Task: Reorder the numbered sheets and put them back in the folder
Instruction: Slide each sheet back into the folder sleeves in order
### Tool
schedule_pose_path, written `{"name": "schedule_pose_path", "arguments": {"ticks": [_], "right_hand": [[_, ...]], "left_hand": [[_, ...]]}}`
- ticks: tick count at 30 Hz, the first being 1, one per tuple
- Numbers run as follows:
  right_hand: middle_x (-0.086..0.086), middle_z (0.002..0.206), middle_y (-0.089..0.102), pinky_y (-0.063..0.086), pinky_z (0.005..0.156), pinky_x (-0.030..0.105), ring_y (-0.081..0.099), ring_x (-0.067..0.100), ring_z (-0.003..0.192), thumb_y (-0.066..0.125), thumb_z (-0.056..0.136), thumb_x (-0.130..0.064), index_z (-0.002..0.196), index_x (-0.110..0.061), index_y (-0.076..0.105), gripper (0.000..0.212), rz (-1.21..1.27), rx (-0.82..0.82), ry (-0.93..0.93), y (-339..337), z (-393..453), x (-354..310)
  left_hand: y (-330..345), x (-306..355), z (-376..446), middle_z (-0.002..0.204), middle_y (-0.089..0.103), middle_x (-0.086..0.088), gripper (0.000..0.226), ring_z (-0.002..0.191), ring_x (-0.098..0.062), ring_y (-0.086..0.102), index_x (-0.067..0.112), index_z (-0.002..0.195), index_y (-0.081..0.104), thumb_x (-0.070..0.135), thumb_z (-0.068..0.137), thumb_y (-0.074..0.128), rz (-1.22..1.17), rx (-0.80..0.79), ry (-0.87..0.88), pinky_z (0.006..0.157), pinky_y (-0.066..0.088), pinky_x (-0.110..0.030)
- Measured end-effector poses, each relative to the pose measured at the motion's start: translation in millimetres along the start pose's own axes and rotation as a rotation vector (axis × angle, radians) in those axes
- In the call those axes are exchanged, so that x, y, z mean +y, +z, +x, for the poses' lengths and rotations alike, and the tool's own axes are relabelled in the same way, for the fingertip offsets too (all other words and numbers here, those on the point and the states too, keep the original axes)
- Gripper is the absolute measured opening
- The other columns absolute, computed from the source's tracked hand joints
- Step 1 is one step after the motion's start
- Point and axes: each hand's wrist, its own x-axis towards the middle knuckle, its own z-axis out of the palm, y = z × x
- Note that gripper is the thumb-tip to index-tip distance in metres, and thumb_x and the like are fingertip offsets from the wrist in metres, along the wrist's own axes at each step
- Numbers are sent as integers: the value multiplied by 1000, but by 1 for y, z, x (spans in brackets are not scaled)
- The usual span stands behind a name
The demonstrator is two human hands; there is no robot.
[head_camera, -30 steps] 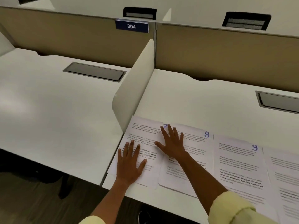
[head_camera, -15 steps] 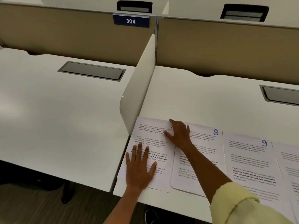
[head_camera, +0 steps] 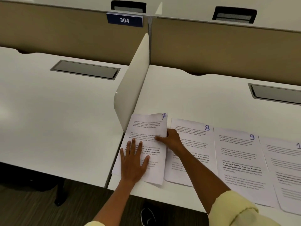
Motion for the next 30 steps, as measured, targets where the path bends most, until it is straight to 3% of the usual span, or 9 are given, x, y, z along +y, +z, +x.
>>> {"name": "schedule_pose_path", "arguments": {"ticks": [3,8,13,17,20,23,26,30], "right_hand": [[4,102,72,54,73,23,67,17,89,83,82,-23,96,-17,69,21,-53,48,-10,2,-17,5],[2,98,70,50,64,20,66,15,83,79,86,-22,112,-8,69,31,124,135,21,-10,-46,12],[6,103,74,59,78,32,71,22,94,82,83,-19,112,-10,71,32,285,173,17,-46,-84,37],[5,104,75,60,87,41,72,23,97,83,82,-20,106,-16,71,27,356,192,38,-77,-128,67],[4,104,74,60,78,31,71,20,96,82,83,-21,112,-10,70,33,364,226,39,-100,-163,89],[0,98,73,55,62,17,71,16,88,81,84,-18,105,-12,70,25,400,274,41,-124,-199,108],[0,98,74,58,70,24,72,16,89,80,84,-20,95,-18,72,14,414,340,38,-150,-232,131],[5,108,75,60,88,41,72,22,98,77,87,-19,105,-13,72,20,530,411,108,-183,-278,166]], "left_hand": [[-3,2,1,166,1,-2,75,153,-20,-1,24,158,13,63,95,28,-116,42,-17,122,4,-52],[-17,11,-6,165,6,-6,78,152,-21,4,21,157,18,64,92,30,-269,89,-152,122,9,-49],[-38,37,-18,158,29,-9,76,145,-28,27,20,155,20,54,95,51,-504,74,-229,119,25,-45],[-42,72,-32,142,51,-7,82,121,-30,57,31,154,18,66,88,53,-647,-38,-257,102,48,-52],[-46,106,-50,121,62,-3,62,98,-22,67,19,146,39,38,93,65,-788,-71,-258,89,56,-39],[-45,134,-70,105,73,-6,16,83,-21,72,18,106,67,23,91,70,-947,-138,-280,81,60,-42],[-34,163,-88,94,75,-7,8,85,-26,73,11,92,72,18,90,71,-1004,-222,-301,85,59,-48],[-17,212,-109,95,75,-9,8,88,-28,72,9,93,73,16,90,70,-1034,-277,-280,86,58,-49]]}}
